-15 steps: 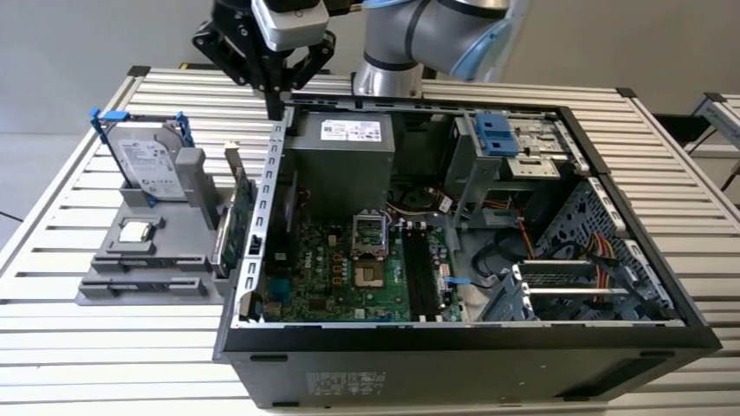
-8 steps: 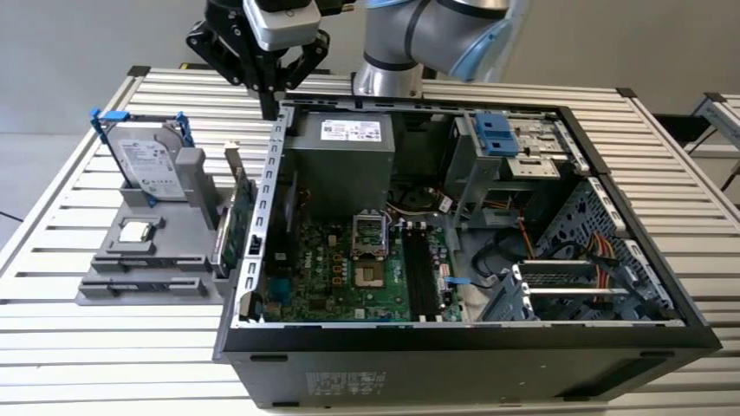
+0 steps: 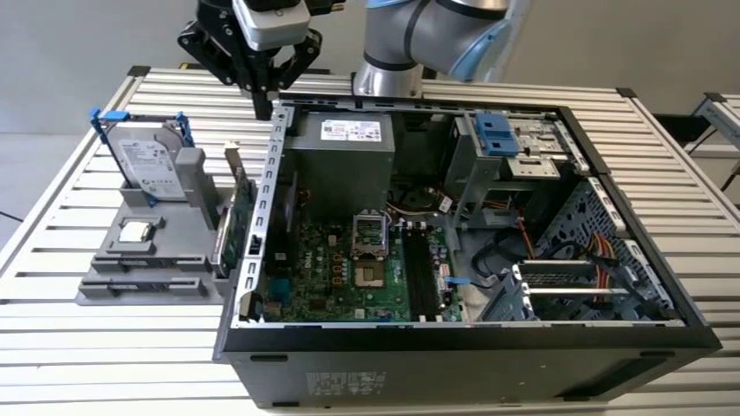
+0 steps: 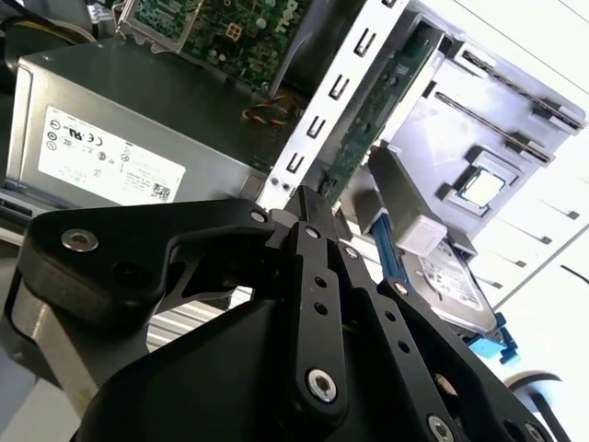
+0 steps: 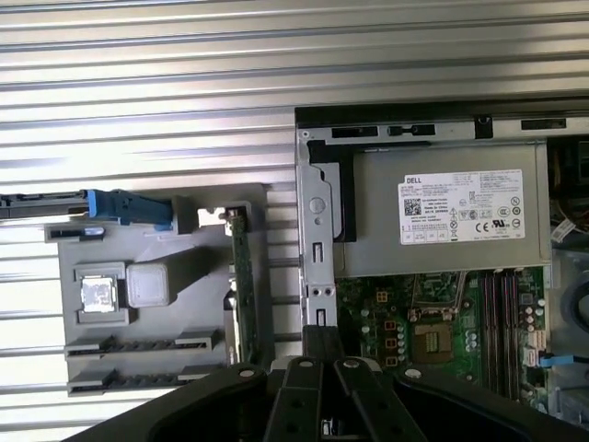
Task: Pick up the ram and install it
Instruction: 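Reach for the ram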
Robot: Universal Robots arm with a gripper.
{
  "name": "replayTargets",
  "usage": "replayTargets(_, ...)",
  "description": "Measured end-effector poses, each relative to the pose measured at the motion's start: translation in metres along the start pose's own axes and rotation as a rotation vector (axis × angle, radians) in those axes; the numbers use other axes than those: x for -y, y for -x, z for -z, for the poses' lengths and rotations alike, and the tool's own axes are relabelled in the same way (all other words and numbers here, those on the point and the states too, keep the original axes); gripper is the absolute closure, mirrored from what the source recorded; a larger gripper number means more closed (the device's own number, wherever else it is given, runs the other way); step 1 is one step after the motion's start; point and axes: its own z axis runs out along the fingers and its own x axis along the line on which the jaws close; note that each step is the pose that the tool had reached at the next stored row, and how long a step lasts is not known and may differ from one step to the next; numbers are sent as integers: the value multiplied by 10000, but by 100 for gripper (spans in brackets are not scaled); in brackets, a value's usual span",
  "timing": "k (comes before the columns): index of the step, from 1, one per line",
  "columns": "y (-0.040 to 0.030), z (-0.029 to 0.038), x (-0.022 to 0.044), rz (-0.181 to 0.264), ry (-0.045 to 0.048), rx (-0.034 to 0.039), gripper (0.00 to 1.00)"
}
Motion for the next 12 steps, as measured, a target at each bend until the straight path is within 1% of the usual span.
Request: replayTargets(12, -100, 0, 7, -1, 0, 0, 100)
